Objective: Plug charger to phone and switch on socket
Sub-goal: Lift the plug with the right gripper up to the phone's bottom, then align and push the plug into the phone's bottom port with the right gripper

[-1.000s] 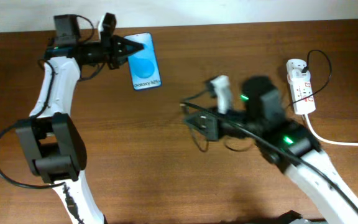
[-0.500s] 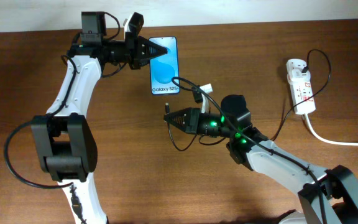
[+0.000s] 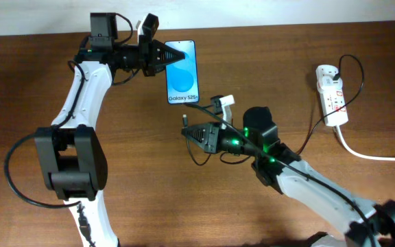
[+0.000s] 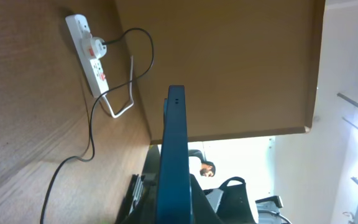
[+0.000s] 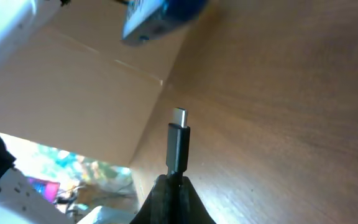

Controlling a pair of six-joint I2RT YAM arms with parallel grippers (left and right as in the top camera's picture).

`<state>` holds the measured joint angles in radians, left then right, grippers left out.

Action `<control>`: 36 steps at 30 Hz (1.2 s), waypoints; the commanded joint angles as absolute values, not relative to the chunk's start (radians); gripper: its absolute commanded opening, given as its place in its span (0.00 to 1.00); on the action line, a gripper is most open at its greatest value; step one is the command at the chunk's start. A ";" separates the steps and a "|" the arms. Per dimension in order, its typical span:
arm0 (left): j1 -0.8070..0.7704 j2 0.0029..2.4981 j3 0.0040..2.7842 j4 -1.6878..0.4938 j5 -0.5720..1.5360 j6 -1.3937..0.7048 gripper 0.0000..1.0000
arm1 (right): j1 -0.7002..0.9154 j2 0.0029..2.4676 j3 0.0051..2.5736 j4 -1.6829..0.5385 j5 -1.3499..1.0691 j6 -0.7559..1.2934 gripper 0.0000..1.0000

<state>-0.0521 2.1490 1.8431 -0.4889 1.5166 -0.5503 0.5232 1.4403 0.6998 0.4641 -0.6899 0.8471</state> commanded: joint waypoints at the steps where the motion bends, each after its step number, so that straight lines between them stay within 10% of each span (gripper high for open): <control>1: -0.048 2.145 1.853 -0.487 1.538 -0.564 0.00 | 0.532 1.364 0.707 0.437 -0.589 0.774 0.04; 36: -0.096 2.145 1.853 -0.490 1.496 -0.544 0.00 | 0.521 1.364 0.771 0.307 -0.541 0.741 0.04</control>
